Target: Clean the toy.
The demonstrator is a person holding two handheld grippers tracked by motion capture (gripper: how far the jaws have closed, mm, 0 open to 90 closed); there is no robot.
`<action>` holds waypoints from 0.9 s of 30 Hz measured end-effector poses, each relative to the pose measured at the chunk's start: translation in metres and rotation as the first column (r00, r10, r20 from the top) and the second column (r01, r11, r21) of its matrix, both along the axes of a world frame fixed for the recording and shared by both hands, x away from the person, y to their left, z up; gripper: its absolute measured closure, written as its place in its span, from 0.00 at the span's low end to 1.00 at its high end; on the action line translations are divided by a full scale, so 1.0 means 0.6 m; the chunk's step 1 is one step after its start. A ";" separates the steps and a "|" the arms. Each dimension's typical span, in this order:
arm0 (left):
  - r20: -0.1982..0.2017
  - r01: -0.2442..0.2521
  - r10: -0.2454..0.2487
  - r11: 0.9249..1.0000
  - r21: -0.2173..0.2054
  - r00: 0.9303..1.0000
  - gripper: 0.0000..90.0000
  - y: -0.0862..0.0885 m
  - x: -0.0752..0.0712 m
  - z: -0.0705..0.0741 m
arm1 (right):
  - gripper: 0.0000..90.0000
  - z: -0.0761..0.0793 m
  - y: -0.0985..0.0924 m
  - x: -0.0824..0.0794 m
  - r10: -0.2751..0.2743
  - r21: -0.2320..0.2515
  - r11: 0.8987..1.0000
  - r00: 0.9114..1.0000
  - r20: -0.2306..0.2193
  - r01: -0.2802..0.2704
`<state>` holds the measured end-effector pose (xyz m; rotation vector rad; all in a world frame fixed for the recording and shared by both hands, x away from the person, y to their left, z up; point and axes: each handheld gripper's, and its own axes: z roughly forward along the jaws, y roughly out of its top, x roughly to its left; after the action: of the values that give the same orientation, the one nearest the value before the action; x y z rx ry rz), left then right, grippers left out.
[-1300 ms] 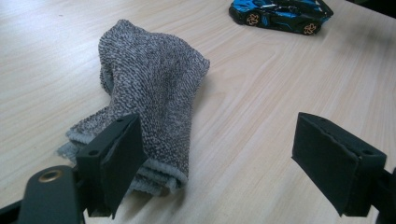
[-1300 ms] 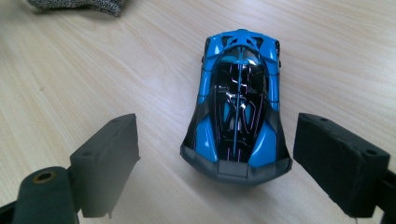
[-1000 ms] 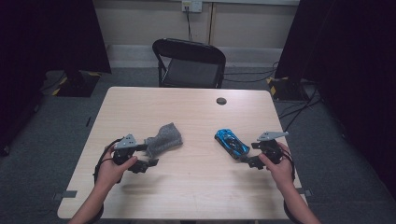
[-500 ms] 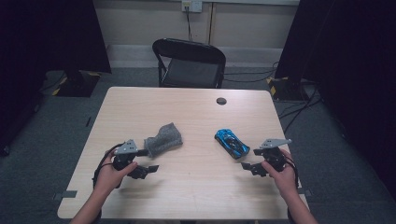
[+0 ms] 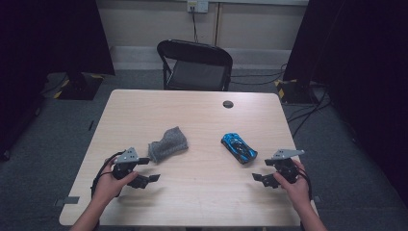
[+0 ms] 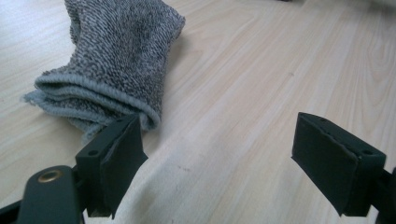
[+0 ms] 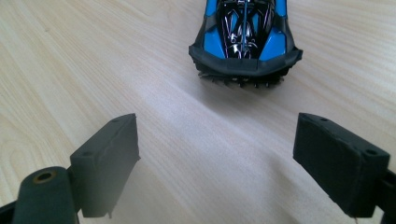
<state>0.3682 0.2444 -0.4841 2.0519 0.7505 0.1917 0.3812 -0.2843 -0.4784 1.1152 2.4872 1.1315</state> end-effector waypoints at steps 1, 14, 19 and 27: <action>-0.002 -0.001 0.001 1.000 0.003 1.000 0.18 0.002 -0.001 -0.001 | 0.15 -0.001 -0.002 -0.001 -0.001 0.001 1.000 1.000 0.001 0.001; -0.008 -0.015 0.015 1.000 0.014 1.000 0.19 0.021 -0.006 -0.008 | 0.15 -0.009 -0.021 -0.011 0.001 -0.019 1.000 1.000 0.010 -0.001; -0.003 0.001 -0.001 0.999 0.033 1.000 0.20 0.022 -0.010 -0.011 | 0.15 -0.014 -0.025 -0.015 0.004 -0.039 0.999 1.000 0.008 -0.004; -0.001 0.029 -0.029 0.998 0.060 1.000 0.20 0.018 -0.016 -0.021 | 0.15 -0.020 -0.028 -0.018 0.008 -0.047 0.999 1.000 0.011 -0.008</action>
<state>0.3587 0.2555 -0.4964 2.1182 0.7222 0.1993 0.3702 -0.3012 -0.4906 1.0843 2.4988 1.0727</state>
